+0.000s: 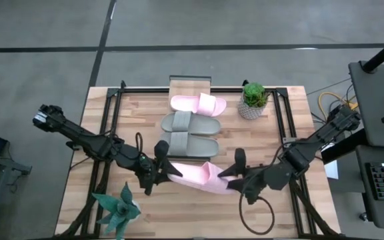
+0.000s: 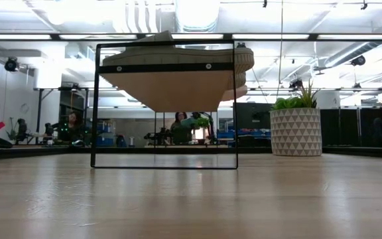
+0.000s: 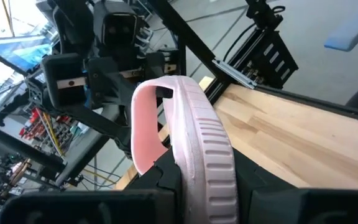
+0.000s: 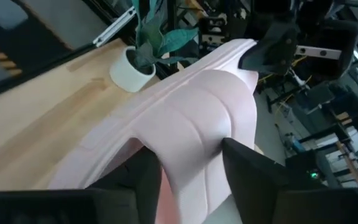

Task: Pick and place slides into the shelf
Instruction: Align the pink slide with the other pink slide on the shelf

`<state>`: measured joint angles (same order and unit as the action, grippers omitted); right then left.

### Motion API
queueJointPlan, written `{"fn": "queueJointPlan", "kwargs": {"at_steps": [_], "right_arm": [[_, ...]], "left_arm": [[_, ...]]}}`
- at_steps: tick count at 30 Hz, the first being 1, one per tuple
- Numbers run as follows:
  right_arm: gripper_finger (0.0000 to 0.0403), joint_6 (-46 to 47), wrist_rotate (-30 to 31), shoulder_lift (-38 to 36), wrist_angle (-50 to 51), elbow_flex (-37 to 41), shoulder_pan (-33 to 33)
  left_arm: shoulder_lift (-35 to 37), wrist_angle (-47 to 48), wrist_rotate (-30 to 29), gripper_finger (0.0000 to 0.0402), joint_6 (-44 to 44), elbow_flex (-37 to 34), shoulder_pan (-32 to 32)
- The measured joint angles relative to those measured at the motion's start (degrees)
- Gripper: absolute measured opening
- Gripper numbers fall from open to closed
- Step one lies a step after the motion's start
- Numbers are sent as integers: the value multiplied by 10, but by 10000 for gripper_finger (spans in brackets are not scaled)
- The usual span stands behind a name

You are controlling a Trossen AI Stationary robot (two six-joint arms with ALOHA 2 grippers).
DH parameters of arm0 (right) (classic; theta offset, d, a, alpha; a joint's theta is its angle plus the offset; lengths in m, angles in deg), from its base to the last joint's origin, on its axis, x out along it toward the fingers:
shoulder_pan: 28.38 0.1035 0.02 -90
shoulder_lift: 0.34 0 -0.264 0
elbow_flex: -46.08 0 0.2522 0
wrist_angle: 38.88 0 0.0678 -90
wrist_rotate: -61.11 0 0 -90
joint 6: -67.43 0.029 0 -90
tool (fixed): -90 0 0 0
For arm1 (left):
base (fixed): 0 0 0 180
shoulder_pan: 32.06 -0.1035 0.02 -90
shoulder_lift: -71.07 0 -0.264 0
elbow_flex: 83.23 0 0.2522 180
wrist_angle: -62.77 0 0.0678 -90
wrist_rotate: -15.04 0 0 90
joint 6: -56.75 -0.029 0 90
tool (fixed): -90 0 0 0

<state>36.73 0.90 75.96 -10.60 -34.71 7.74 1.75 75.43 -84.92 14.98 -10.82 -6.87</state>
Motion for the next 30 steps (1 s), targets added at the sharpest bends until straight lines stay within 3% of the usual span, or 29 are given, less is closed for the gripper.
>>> {"fn": "queueJointPlan", "kwargs": {"at_steps": [4, 9, 12, 18, 23, 26, 30], "right_arm": [[116, -26, 3, 8, 0, 0, 0], [26, -67, 9, 16, 0, 0, -2], [15, -88, 27, 22, -5, 0, -1], [10, -124, 65, 26, -21, 1, -7], [10, -165, 83, 22, -36, -7, -12], [9, -193, 92, 22, -35, -17, -18], [9, -248, 108, 22, -24, -27, -38]], "left_arm": [[-2, 0, 0, 47, -6, 1, 0], [1, 2, 0, 47, -2, 1, 0], [1, 3, 2, 57, 46, 4, 0], [12, 0, -35, 205, 159, 7, -1], [36, 2, -57, 313, 202, 7, 0], [54, 2, -57, 347, 231, 7, 0], [90, 2, -57, 359, 278, 5, 0]]}}
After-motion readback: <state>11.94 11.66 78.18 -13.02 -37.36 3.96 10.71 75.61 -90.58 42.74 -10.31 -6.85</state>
